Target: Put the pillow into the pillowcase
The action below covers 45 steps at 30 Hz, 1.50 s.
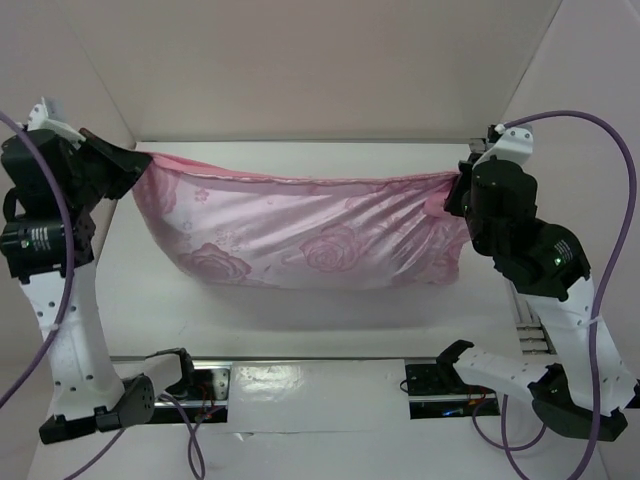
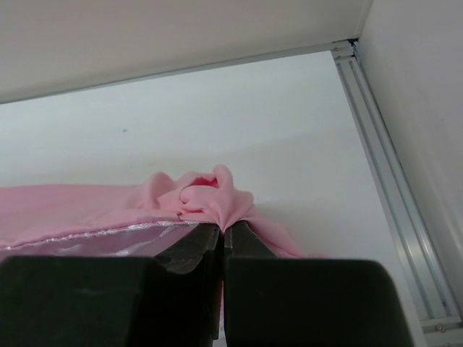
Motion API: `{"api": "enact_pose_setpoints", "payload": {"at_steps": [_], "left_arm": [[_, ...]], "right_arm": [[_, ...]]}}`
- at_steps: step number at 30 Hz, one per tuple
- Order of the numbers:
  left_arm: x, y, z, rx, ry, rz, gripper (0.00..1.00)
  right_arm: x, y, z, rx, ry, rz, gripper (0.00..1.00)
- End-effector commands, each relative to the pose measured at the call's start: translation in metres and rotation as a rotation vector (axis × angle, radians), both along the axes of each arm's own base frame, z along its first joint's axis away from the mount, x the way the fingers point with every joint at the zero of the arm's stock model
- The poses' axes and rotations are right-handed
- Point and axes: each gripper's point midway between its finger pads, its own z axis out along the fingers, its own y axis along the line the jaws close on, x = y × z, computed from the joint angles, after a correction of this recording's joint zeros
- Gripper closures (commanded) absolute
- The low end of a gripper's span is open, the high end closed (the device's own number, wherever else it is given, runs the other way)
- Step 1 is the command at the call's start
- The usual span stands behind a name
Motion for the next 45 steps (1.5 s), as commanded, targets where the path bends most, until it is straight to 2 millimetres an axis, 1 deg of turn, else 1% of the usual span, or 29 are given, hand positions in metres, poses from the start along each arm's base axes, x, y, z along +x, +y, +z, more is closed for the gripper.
{"api": "enact_pose_setpoints", "payload": {"at_steps": [1, 2, 4, 5, 7, 9, 11, 12, 13, 14, 15, 16, 17, 19, 21, 22, 23, 24, 25, 27, 28, 29, 30, 31, 32, 35, 39, 40, 45], "left_arm": [[-0.023, 0.006, 0.061, 0.032, -0.194, 0.063, 1.0], [-0.012, 0.007, 0.058, 0.028, -0.184, 0.054, 1.0], [0.009, 0.009, 0.038, -0.008, -0.138, 0.043, 1.0], [0.035, 0.01, 0.011, -0.02, -0.088, 0.029, 1.0], [0.064, 0.007, -0.021, -0.036, -0.026, 0.02, 1.0], [0.103, 0.016, -0.065, -0.017, 0.065, 0.072, 1.0], [0.13, 0.01, -0.089, 0.025, 0.1, 0.07, 1.0], [0.143, 0.012, -0.083, 0.048, 0.083, 0.079, 0.99], [0.162, 0.013, -0.109, 0.074, 0.155, 0.051, 0.82], [0.17, 0.011, -0.11, 0.081, 0.174, 0.026, 0.68], [0.176, 0.006, -0.08, 0.096, 0.124, 0.002, 0.56], [0.177, 0.002, -0.079, 0.118, 0.138, -0.018, 0.46], [0.175, -0.003, -0.074, 0.138, 0.134, -0.029, 0.33], [0.164, -0.012, -0.06, 0.187, 0.083, -0.065, 0.26], [0.145, -0.018, -0.047, 0.202, 0.05, -0.073, 0.22], [0.139, -0.022, -0.061, 0.201, 0.082, -0.086, 0.22], [0.133, -0.023, -0.066, 0.2, 0.093, -0.087, 0.22], [0.128, -0.026, -0.073, 0.201, 0.106, -0.11, 0.22], [0.116, -0.035, -0.091, 0.188, 0.141, -0.15, 0.23], [0.105, -0.043, -0.11, 0.187, 0.182, -0.174, 0.24], [0.099, -0.047, -0.133, 0.185, 0.227, -0.188, 0.26], [0.09, -0.047, -0.133, 0.185, 0.224, -0.187, 0.26], [0.085, -0.051, -0.138, 0.186, 0.231, -0.199, 0.27], [0.077, -0.052, -0.148, 0.18, 0.253, -0.21, 0.27], [0.072, -0.052, -0.148, 0.18, 0.248, -0.21, 0.27], [0.055, -0.049, -0.137, 0.203, 0.217, -0.207, 0.27], [0.036, -0.044, -0.132, 0.221, 0.227, -0.195, 0.18], [0.032, -0.044, -0.13, 0.221, 0.225, -0.195, 0.12], [0.02, -0.045, -0.129, 0.226, 0.205, -0.205, 0.12]], "right_arm": [[-0.011, -0.013, 0.035, 0.069, -0.121, -0.029, 1.0], [-0.004, -0.008, 0.03, 0.065, -0.115, -0.029, 1.0], [0.018, 0.008, -0.003, 0.011, -0.031, -0.018, 1.0], [0.029, 0.016, -0.009, 0.011, -0.031, -0.018, 1.0], [0.058, 0.03, -0.052, -0.081, 0.048, -0.015, 1.0], [0.086, 0.046, -0.07, -0.132, 0.045, 0.002, 1.0], [0.126, 0.057, -0.103, -0.174, 0.103, 0.017, 0.97], [0.148, 0.059, -0.091, -0.124, 0.072, 0.037, 0.86], [0.181, 0.034, -0.117, -0.107, 0.142, -0.001, 0.44], [0.199, 0.042, -0.119, -0.048, 0.154, 0.075, 0.24], [0.203, 0.033, -0.128, -0.037, 0.215, 0.061, 0.13], [0.215, 0.023, -0.103, -0.006, 0.174, 0.036, 0.05], [0.222, 0.023, -0.109, -0.006, 0.196, 0.037, 0.0], [0.223, 0.012, -0.103, 0.051, 0.195, 0.038, 0.0], [0.211, 0.012, -0.095, 0.118, 0.185, 0.095, 0.0], [0.204, 0.003, -0.108, 0.129, 0.216, 0.094, 0.0], [0.196, 0.002, -0.099, 0.151, 0.192, 0.101, 0.0], [0.19, 0.005, -0.103, 0.158, 0.201, 0.12, 0.0], [0.183, 0.002, -0.117, 0.171, 0.233, 0.114, 0.0], [0.167, 0.008, -0.121, 0.189, 0.252, 0.156, 0.0], [0.16, 0.01, -0.128, 0.194, 0.276, 0.167, 0.0], [0.151, 0.009, -0.142, 0.193, 0.314, 0.163, 0.0], [0.143, 0.008, -0.137, 0.193, 0.298, 0.165, 0.0], [0.134, 0.004, -0.144, 0.185, 0.323, 0.145, 0.0], [0.127, -0.003, -0.151, 0.171, 0.342, 0.114, 0.0], [0.109, -0.042, -0.151, 0.132, 0.338, -0.089, 0.0], [0.089, -0.088, -0.161, 0.092, 0.374, -0.283, 0.0], [0.086, -0.09, -0.162, 0.091, 0.384, -0.3, 0.0], [0.073, -0.11, -0.172, 0.066, 0.431, -0.378, 0.0]]}}
